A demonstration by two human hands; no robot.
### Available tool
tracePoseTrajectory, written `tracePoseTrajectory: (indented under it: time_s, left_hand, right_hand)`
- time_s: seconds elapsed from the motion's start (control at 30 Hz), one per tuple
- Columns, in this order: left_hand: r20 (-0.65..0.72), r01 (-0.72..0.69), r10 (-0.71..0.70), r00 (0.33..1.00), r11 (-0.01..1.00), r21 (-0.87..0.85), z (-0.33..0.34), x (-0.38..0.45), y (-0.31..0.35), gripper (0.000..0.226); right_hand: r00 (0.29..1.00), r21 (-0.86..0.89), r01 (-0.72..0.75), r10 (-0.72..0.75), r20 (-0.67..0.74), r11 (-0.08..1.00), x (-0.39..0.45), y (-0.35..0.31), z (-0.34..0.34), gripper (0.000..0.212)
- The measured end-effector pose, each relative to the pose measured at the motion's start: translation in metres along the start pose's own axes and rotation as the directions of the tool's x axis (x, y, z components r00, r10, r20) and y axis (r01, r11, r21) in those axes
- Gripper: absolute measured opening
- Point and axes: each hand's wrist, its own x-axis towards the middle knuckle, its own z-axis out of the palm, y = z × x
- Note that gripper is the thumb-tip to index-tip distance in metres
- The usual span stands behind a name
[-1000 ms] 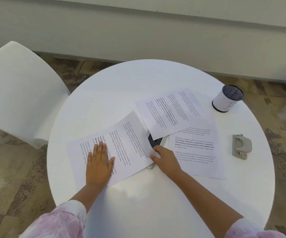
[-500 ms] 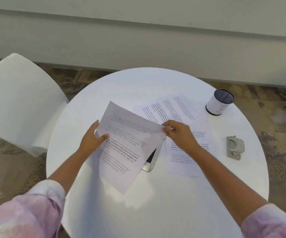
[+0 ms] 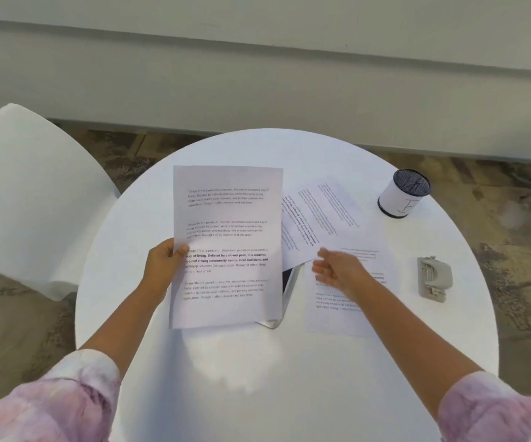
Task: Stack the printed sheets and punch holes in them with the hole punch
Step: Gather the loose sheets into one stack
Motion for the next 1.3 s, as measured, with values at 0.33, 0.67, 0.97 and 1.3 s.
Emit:
tracePoseTrajectory:
  time_s: [0.33,0.67,0.97,1.3]
  left_hand:
    - [-0.066,0.171,-0.163,0.984,0.975,0.145,0.01,0.009,-0.027,0.023]
    - [0.011,0.29,-0.293,0.956,0.95,0.115,0.017,0.011,-0.034,0.018]
    - [0.03,0.315,-0.316,0.948,0.949,0.025,0.011,0.018,-0.031,0.016]
    - [0.038,0.333,-0.336,0.941,0.94,0.081,0.035,0.011,-0.036,0.013]
  right_hand:
    - [0.988,0.43,-0.143,0.152,0.012,0.892,0.018,0.029,0.035,0.019]
    - [0.964,0.326,-0.134,0.2,-0.176,0.936,0.04,0.02,0.041,0.022]
    - [0.936,-0.312,0.064,-0.165,-0.31,0.948,0.04,0.024,0.02,0.019]
    - [0.999,-0.334,0.038,-0.04,-0.001,0.942,0.02,0.036,0.006,0.031]
